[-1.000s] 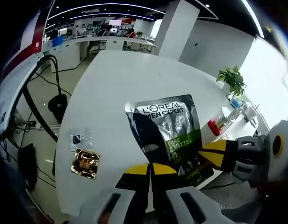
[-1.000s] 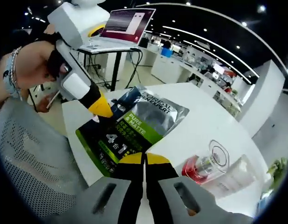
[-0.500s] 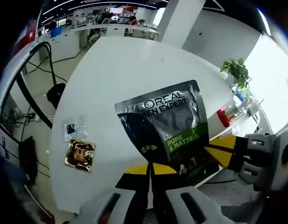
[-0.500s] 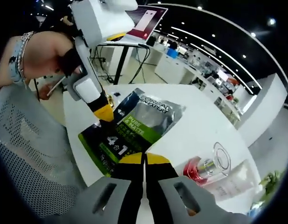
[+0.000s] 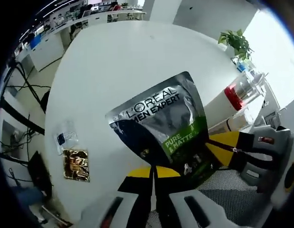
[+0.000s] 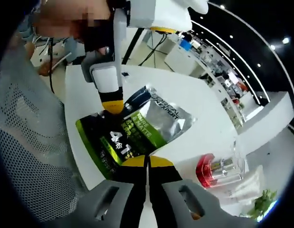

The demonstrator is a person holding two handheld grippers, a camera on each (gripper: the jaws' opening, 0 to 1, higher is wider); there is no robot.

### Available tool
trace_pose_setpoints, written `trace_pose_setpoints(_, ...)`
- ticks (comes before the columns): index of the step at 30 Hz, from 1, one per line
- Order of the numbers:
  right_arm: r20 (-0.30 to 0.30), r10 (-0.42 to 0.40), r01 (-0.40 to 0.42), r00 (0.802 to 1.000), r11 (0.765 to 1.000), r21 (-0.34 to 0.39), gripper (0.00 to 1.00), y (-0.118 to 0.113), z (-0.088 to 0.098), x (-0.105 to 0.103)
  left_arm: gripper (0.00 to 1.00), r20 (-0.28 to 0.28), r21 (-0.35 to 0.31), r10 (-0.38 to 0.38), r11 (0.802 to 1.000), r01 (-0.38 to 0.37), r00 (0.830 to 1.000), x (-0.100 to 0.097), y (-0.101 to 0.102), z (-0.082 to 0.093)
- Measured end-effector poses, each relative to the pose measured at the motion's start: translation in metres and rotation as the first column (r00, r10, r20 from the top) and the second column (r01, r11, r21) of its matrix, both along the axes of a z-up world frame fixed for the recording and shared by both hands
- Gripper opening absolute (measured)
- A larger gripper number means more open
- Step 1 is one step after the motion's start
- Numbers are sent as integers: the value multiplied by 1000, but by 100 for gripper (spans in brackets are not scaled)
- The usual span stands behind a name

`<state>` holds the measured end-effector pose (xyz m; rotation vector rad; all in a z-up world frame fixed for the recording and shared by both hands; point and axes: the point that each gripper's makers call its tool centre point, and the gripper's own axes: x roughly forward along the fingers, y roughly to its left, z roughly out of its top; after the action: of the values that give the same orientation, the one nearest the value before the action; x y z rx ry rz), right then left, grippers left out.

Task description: Arrange the skincare products in the storage area until every visible bottle or jar stands upright without overlapping.

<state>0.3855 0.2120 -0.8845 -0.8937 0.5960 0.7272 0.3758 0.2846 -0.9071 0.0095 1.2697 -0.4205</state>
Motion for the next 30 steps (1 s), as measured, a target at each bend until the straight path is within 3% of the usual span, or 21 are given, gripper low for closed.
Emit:
trace_pose_setpoints(3, 0, 13, -13, 1000, 999, -43, 0, -1, -7, -1, 0, -25, -20, 8, 1000, -9, 1000, -3, -1, -8)
trace_pose_setpoints(7, -22, 8, -9, 1000, 996, -85, 0, -4, -20, -2, 0, -16, -33, 2, 999, -3, 1000, -2, -3, -18)
trace_pose_setpoints(10, -54, 6, -13, 998, 991, -132, 0, -8, -35, -5, 0, -62, -61, 22, 998, -26, 998, -6, -6, -27)
trace_pose_setpoints(15, -48, 30, -37, 998, 986, -162, 1, -7, -44, -6, 0, -39, -28, 24, 999, -25, 999, -2, -3, -35)
trace_pose_setpoints(19, -78, 108, -124, 991, 961, -246, 2, -12, -62, -12, 1, -60, -14, 13, 1000, -14, 998, -6, -4, -44)
trace_pose_setpoints(20, -23, 114, -116, 993, 957, -268, 2, -13, -55, -5, 1, -47, -29, 18, 999, -20, 999, -3, -7, -42)
trace_pose_setpoints(24, -40, 80, -87, 996, 967, -238, 3, -12, -54, -6, 1, -30, -19, 29, 999, -30, 999, 0, -4, -42)
trace_pose_setpoints(27, 47, 95, -80, 994, 963, -258, 0, -13, -39, 4, 1, -18, -22, 57, 998, -57, 998, 2, -2, -42)
trace_pose_setpoints(30, 56, 73, -60, 996, 978, -201, 0, -6, -32, 3, 0, -20, -30, 62, 998, -62, 998, 3, -2, -43)
